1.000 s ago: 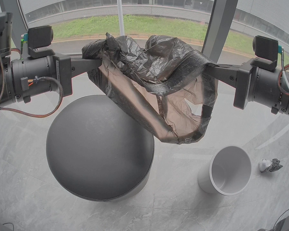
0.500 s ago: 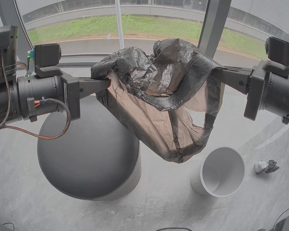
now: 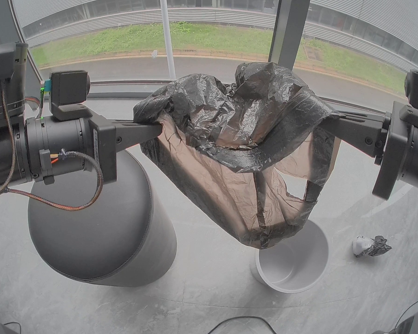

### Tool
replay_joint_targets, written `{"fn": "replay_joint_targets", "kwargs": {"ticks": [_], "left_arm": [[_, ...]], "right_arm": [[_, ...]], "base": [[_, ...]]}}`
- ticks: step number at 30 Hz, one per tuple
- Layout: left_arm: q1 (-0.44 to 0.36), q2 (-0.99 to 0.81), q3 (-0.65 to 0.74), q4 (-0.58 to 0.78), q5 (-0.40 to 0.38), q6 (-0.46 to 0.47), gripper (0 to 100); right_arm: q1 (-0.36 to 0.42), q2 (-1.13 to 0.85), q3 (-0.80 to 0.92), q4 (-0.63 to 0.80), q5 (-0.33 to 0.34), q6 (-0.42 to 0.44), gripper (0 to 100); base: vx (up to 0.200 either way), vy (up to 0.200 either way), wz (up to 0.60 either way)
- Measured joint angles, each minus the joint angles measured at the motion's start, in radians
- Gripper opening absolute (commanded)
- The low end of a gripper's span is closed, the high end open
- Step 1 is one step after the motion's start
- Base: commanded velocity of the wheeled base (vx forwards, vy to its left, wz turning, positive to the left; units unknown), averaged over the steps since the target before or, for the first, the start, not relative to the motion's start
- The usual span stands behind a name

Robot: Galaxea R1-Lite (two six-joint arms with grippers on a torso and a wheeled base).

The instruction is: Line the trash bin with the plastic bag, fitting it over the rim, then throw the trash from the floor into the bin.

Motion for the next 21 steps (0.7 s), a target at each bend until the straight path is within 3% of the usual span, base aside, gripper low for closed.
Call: {"fn": "replay_joint_targets", "kwargs": {"ticks": [8, 21], "left_arm": [[0.003, -0.003, 0.049, -0.001, 0.000, -0.031, 0], [-0.001, -0.012, 0.196, -0.103, 0.002, -0.087, 0]], "right_arm": [[0.011, -0.006, 0.004, -0.002, -0.004, 0.003, 0], [0.008, -0.004, 0.026, -0.012, 0.000, 0.007, 0]], "base": [[0.000, -0.200, 0.00], [-0.200, 0.000, 0.00]]}}
